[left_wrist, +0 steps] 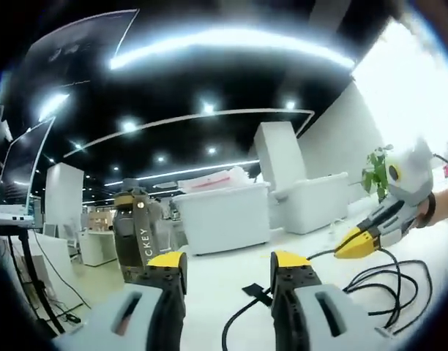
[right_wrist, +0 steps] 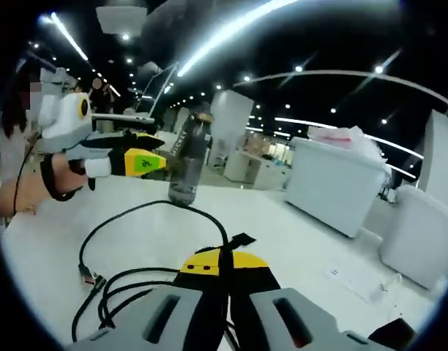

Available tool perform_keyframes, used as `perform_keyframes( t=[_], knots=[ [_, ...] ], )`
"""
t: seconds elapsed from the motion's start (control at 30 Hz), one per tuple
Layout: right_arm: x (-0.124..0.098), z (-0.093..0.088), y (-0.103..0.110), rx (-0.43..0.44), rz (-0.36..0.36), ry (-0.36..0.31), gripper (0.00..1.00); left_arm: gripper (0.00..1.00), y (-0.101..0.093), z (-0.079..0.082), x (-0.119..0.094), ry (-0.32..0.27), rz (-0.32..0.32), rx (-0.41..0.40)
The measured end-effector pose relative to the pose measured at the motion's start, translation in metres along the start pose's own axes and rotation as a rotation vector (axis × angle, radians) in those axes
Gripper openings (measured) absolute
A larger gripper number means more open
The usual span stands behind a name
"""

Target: Coil the Type-C to USB data cable on the desktop and secure it with Velcro straps.

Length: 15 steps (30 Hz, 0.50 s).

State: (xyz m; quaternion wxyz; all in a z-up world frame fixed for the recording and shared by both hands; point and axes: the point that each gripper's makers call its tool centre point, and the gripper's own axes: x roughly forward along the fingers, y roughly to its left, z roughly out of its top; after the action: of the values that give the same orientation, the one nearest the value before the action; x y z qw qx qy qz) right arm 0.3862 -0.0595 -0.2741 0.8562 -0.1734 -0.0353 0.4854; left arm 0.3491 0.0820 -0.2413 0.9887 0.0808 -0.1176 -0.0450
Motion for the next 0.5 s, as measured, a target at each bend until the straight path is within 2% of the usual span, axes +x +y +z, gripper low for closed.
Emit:
perform_keyframes(
  t=[0.1, 0.17, 0.27, 0.33, 0.4, 0.43, 0.5],
  knots=[
    [-0.037, 0.014, -0.006, -0.035, -0.051, -0.063, 0.02, 0.45, -0.03, -0.009, 0.003, 0.051, -0.122, 0.072],
    [-0.056, 0.021, -0.01, -0.05, -0.082, -0.09, 0.02, 0.41, -0.053, -0.016, 0.004, 0.072, -0.208, 0.076],
    [-0.084, 0.027, -0.017, -0.088, -0.144, -0.123, 0.02, 0.34, -0.084, -0.017, -0.001, 0.075, -0.322, -0.004],
    [-0.098, 0.029, -0.02, -0.102, -0.18, -0.145, 0.02, 0.3, -0.11, -0.013, -0.007, 0.07, -0.432, -0.117],
    [-0.108, 0.031, -0.022, -0.1, -0.209, -0.183, 0.02, 0.3, -0.129, -0.011, -0.012, 0.076, -0.513, -0.216],
    [-0.111, 0.033, -0.023, -0.082, -0.214, -0.203, 0.02, 0.3, -0.137, -0.014, -0.015, 0.092, -0.556, -0.217],
    [-0.113, 0.033, -0.023, -0.072, -0.215, -0.205, 0.02, 0.3, -0.151, -0.02, -0.02, 0.114, -0.596, -0.19]
  ],
)
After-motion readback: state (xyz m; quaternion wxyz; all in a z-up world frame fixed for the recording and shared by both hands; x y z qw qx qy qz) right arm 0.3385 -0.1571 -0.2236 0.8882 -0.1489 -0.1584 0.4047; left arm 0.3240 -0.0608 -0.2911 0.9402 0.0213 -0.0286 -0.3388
